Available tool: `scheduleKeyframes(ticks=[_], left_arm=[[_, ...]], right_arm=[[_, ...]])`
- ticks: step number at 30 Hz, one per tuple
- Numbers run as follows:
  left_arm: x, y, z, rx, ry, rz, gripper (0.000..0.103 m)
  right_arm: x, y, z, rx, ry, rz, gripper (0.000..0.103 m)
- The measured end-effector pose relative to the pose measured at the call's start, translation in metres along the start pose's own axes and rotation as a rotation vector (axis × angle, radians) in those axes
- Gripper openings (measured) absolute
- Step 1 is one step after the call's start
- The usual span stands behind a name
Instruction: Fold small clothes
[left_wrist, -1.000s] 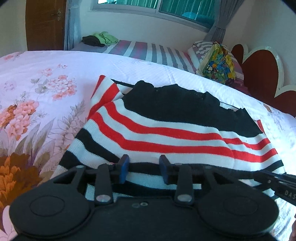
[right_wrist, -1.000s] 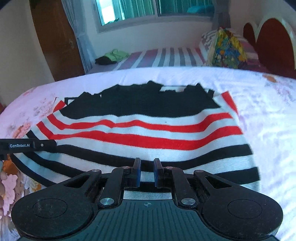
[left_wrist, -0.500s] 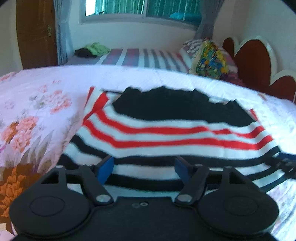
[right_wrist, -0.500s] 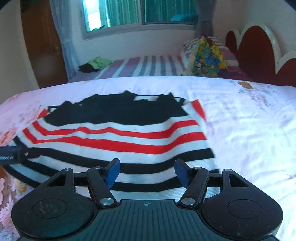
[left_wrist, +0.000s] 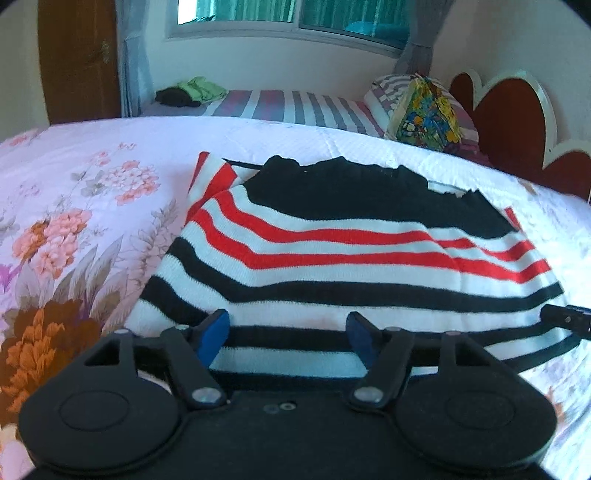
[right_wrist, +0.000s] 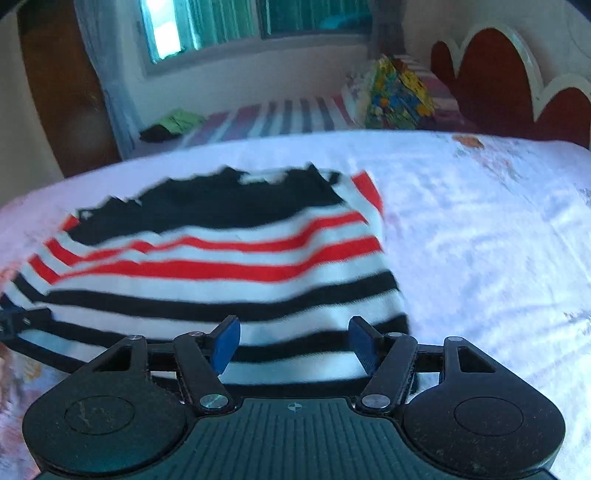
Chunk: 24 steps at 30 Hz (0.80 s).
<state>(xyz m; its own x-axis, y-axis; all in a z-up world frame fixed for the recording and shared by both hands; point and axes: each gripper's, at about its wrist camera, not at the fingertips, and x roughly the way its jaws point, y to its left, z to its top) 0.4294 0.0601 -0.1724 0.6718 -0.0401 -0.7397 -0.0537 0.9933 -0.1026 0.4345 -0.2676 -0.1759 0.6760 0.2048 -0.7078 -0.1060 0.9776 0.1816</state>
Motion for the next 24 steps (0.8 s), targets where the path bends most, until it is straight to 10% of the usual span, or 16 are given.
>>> scheduleKeyframes(ticks=[24], left_arm=[[0.007,-0.025,0.028,-0.027,-0.011,-0.018,0.079]], right_arm=[[0.016,0.059,0.033,-0.098,-0.025,0.123,0.065]])
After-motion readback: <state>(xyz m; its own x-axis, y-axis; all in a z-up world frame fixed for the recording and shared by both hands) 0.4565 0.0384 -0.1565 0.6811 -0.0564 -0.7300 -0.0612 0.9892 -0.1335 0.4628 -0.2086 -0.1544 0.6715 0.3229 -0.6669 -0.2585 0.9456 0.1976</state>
